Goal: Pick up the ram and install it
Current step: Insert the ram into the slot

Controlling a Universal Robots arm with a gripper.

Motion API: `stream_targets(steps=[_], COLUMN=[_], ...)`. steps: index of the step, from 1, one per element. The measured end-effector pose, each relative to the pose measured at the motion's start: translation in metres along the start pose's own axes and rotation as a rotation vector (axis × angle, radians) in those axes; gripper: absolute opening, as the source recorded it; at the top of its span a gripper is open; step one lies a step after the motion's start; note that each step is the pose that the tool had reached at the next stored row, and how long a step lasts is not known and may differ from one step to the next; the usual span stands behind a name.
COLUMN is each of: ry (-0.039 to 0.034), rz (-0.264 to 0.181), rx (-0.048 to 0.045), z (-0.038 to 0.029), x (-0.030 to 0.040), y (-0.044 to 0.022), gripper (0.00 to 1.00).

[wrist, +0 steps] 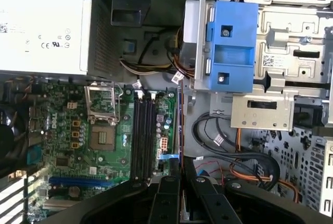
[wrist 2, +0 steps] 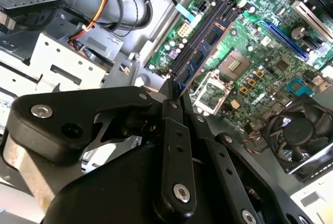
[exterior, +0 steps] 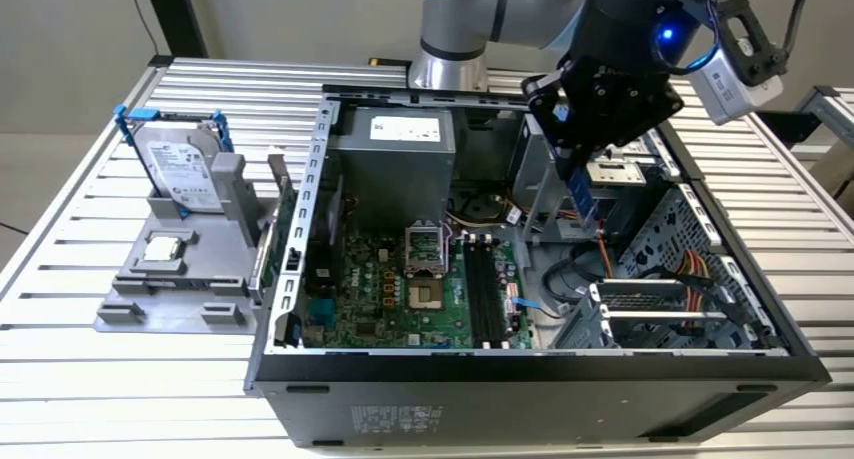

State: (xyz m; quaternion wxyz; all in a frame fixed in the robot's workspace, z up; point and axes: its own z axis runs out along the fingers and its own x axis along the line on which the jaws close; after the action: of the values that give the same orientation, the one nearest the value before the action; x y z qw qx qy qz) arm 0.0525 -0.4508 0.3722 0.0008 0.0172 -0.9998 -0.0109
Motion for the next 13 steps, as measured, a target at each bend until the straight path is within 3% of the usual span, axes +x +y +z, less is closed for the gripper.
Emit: stream_targets(steps=[13], ry=[0.0000], rz=[0.002], rx=[0.0027], z=[0.0019], x=[-0.0002], y=[-0.0002], gripper=[0.00])
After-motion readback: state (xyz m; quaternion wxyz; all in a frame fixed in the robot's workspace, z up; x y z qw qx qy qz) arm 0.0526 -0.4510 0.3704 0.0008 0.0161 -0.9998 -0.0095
